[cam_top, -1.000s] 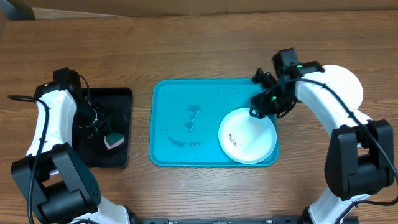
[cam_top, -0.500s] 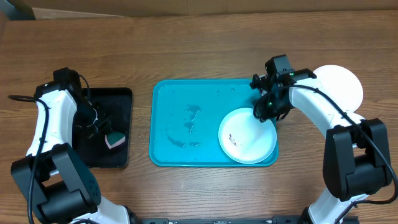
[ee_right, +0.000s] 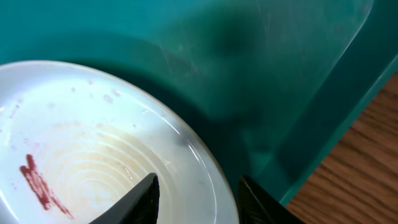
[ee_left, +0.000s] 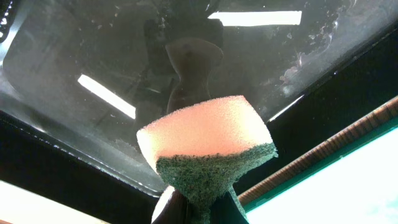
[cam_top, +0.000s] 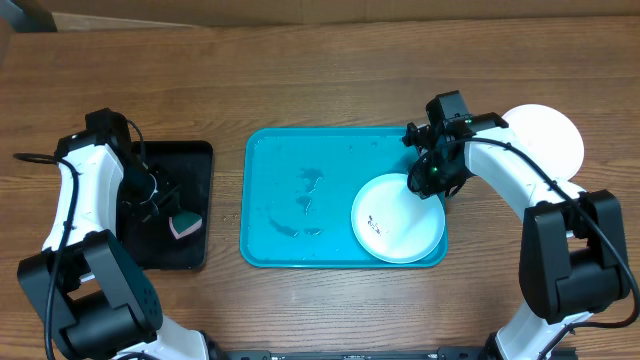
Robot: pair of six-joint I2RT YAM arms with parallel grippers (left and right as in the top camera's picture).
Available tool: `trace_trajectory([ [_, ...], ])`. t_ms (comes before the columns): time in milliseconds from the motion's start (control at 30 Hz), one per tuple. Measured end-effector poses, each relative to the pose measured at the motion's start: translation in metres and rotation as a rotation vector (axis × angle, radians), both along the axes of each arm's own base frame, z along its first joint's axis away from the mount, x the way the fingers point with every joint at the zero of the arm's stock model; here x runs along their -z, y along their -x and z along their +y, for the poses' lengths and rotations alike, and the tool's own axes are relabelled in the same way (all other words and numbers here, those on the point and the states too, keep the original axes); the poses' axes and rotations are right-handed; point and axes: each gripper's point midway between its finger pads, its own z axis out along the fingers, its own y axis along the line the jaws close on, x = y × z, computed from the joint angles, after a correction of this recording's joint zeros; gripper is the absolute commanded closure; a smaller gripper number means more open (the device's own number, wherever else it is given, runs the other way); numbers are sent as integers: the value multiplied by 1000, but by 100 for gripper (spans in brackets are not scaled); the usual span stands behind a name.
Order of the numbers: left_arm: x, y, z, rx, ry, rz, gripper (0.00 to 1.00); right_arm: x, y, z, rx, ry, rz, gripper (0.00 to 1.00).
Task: Clean dirty plates on tray and stack at the side
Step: 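Drag the light blue plate to tray center, gripping its rim with right gripper, then move the left gripper with the sponge onto the light blue plate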
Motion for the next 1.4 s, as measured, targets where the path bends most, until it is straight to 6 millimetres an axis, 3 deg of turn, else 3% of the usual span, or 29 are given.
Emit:
trace_trajectory([
  [133, 0, 0, 0, 0, 1, 0, 96, 8, 5, -3, 1, 9, 8, 59],
  [300, 0, -1, -2, -1, 10, -4, 96, 15, 13, -5, 35, 16, 34, 81],
  [433, 0, -1, -2, -1, 11, -4, 96, 15, 13, -3, 75, 0, 40, 86],
  [533, 0, -1, -2, -1, 11, -4, 96, 14, 14, 4, 99, -38, 55, 92],
  [767, -1, -8, -10, 36, 59, -47, 96, 10, 22, 35, 167, -126, 101, 93],
  [1033, -12, -27, -53, 268, 254, -189, 96, 7, 30, 80, 204, -172, 109, 94],
  [1167, -24, -32, -90, 439, 392, -285, 96, 7, 31, 92, 257, -175, 109, 96],
  [1400, -38, -32, -148, 664, 528, -369, 96, 4, 13, 101, 382, -209, 61, 96],
])
